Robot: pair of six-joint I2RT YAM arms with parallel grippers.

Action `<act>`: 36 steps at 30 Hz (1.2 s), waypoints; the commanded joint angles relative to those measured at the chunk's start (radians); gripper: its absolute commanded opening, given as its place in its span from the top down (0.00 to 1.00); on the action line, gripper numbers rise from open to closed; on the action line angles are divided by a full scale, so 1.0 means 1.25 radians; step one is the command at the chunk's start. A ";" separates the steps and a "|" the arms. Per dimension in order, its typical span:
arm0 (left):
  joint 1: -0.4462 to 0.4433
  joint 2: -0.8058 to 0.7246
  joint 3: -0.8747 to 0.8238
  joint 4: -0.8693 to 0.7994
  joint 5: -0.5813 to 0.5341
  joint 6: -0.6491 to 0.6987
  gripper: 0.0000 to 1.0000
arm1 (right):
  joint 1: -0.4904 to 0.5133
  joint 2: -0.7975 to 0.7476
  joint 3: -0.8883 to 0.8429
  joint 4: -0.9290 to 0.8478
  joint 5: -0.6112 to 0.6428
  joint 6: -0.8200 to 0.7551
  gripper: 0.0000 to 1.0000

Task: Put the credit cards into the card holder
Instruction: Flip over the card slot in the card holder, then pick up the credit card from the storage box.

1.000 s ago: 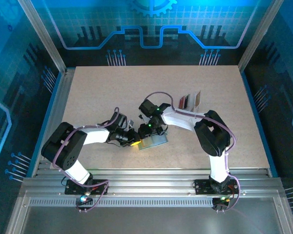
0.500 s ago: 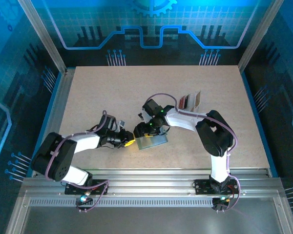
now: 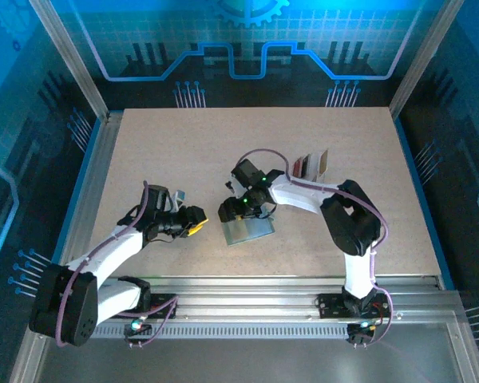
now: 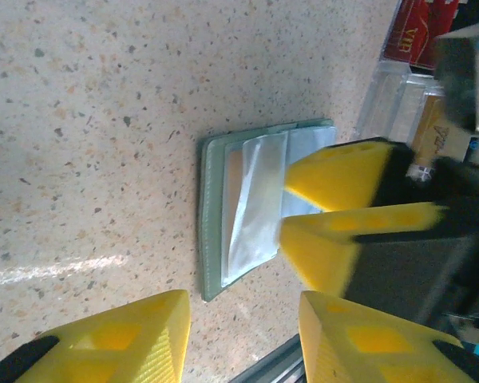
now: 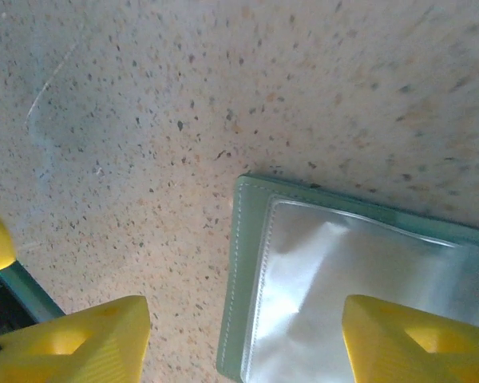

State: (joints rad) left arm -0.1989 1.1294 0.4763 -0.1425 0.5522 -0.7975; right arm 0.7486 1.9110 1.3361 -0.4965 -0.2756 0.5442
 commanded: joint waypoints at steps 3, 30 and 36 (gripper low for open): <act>-0.013 0.017 0.060 -0.028 -0.022 0.044 0.59 | -0.066 -0.178 0.078 -0.235 0.317 -0.039 0.33; -0.160 0.192 0.127 0.067 -0.043 0.035 0.60 | -0.329 -0.209 -0.047 -0.299 0.472 -0.083 0.55; -0.160 0.184 0.127 0.060 -0.047 0.037 0.60 | -0.333 -0.180 -0.034 -0.284 0.460 -0.088 0.61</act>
State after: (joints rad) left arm -0.3939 1.3785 0.6258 -0.0696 0.5087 -0.7597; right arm 0.3454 1.6657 1.2716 -0.8520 0.3031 0.4427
